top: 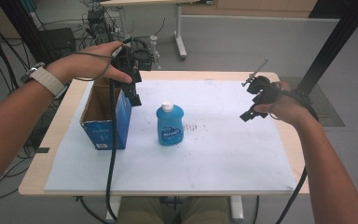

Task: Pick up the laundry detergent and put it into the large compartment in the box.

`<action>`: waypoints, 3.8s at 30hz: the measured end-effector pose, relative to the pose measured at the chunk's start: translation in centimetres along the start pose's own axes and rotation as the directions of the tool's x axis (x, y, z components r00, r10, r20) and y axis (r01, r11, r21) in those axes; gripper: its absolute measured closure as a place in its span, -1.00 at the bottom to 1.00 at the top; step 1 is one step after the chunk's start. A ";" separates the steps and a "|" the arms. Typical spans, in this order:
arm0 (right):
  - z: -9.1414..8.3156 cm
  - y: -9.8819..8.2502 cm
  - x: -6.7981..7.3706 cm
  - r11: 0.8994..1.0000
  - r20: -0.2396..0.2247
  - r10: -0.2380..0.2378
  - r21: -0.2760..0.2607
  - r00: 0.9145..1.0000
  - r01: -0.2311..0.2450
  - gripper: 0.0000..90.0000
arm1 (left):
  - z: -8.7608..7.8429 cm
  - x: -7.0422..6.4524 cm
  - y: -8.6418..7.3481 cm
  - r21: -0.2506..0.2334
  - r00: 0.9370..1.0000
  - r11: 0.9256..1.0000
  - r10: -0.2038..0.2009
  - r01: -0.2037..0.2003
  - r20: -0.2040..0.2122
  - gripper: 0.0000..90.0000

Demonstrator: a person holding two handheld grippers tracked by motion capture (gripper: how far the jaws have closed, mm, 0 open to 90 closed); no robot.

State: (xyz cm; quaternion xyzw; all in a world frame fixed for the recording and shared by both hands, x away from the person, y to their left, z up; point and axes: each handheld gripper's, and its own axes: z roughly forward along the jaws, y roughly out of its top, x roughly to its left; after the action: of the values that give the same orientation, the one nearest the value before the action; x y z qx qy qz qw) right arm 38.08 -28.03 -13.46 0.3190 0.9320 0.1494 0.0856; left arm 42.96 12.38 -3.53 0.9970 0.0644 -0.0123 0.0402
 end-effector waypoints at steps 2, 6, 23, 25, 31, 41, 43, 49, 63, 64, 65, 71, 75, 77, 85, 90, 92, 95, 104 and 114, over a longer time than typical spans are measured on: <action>-0.1 0.0 0.0 1.000 0.002 0.000 -0.002 1.000 0.000 -0.72 | 0.0 -0.1 0.2 0.000 1.000 1.000 -0.001 0.001 -0.001 -0.85; -0.2 -0.1 0.1 1.000 0.002 0.001 -0.003 1.000 -0.001 -0.72 | 0.0 -0.1 0.2 -0.009 1.000 1.000 -0.005 0.005 -0.003 -0.84; 0.1 0.0 0.0 1.000 -0.001 -0.003 -0.002 1.000 0.003 -0.72 | 0.5 0.2 1.8 -0.009 1.000 1.000 -0.025 0.026 0.002 -0.86; 0.1 0.1 0.0 1.000 -0.002 -0.002 -0.001 1.000 0.002 -0.72 | 0.6 0.2 2.0 -0.009 1.000 1.000 -0.024 0.024 0.003 -0.86; 0.2 0.0 0.0 1.000 -0.003 -0.003 -0.002 1.000 0.003 -0.72 | 1.0 0.4 2.7 -0.010 1.000 1.000 -0.014 0.014 0.008 -0.86; 0.5 -0.1 -0.1 1.000 -0.008 0.000 0.000 1.000 0.000 -0.72 | 1.6 0.3 3.6 -0.014 1.000 1.000 -0.018 0.018 -0.007 -0.88; 0.5 -0.1 -0.2 1.000 -0.009 -0.001 -0.001 1.000 0.001 -0.72 | 1.9 0.3 3.8 -0.018 1.000 1.000 -0.019 0.019 -0.006 -0.88; 0.4 -0.2 -0.2 1.000 -0.008 -0.002 -0.005 1.000 0.002 -0.72 | 2.5 0.4 4.5 -0.014 1.000 1.000 -0.022 0.021 -0.005 -0.88; 0.6 -0.9 -0.2 1.000 -0.012 0.004 -0.010 1.000 -0.004 -0.72 | 4.2 0.3 6.3 -0.006 1.000 1.000 0.001 -0.001 -0.009 -0.88; 0.6 -0.9 -0.2 1.000 -0.012 0.004 -0.012 1.000 -0.005 -0.72 | 4.3 0.3 6.5 -0.001 1.000 1.000 0.004 -0.004 -0.008 -0.88; 0.5 -0.9 -0.2 1.000 -0.013 0.004 -0.011 1.000 -0.004 -0.72 | 4.6 0.3 6.6 -0.001 1.000 1.000 0.002 -0.002 -0.006 -0.87; 0.6 -1.1 -0.2 1.000 -0.016 0.003 -0.016 1.000 -0.003 -0.72 | 5.3 0.3 7.1 0.011 1.000 1.000 0.000 0.000 -0.017 -0.87; 0.6 -1.3 -0.3 1.000 -0.014 0.006 -0.017 1.000 -0.006 -0.72 | 5.6 0.3 7.2 0.015 1.000 1.000 -0.007 0.007 -0.019 -0.87; 0.6 -1.4 -0.3 1.000 -0.014 0.007 -0.018 1.000 -0.007 -0.72 | 5.7 0.4 7.3 0.020 1.000 1.000 -0.008 0.008 -0.020 -0.87; 0.7 -1.3 -0.3 1.000 -0.017 0.006 -0.020 1.000 -0.006 -0.72 | 6.4 0.6 7.5 0.016 1.000 1.000 -0.014 0.014 -0.013 -0.86; 0.7 -1.4 -0.3 1.000 -0.017 0.006 -0.021 1.000 -0.006 -0.72 | 6.7 0.4 7.5 0.008 1.000 1.000 -0.016 0.017 -0.024 -0.86; 0.7 -1.4 -0.3 1.000 -0.016 0.005 -0.020 1.000 -0.006 -0.72 | 6.7 0.4 7.5 0.006 1.000 1.000 -0.014 0.014 -0.024 -0.85; 0.6 -1.5 -0.2 1.000 -0.017 0.008 -0.023 1.000 -0.009 -0.72 | 6.7 0.3 7.3 -0.008 0.999 1.000 -0.023 0.023 -0.035 -0.85; 0.6 -1.7 -0.1 1.000 -0.014 0.014 -0.025 1.000 -0.014 -0.72 | 6.8 0.4 7.3 -0.008 0.999 0.999 -0.032 0.032 -0.029 -0.84; 0.5 -1.6 0.0 1.000 -0.011 0.012 -0.025 1.000 -0.013 -0.72 | 7.3 0.6 7.6 0.015 0.999 0.999 -0.034 0.034 -0.010 -0.85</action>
State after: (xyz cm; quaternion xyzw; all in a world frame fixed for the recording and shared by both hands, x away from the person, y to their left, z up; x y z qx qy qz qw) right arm 37.27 -29.14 -14.47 0.3229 0.9284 0.1636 0.0835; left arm 44.36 4.37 -10.20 0.9961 0.0813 -0.0088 0.0321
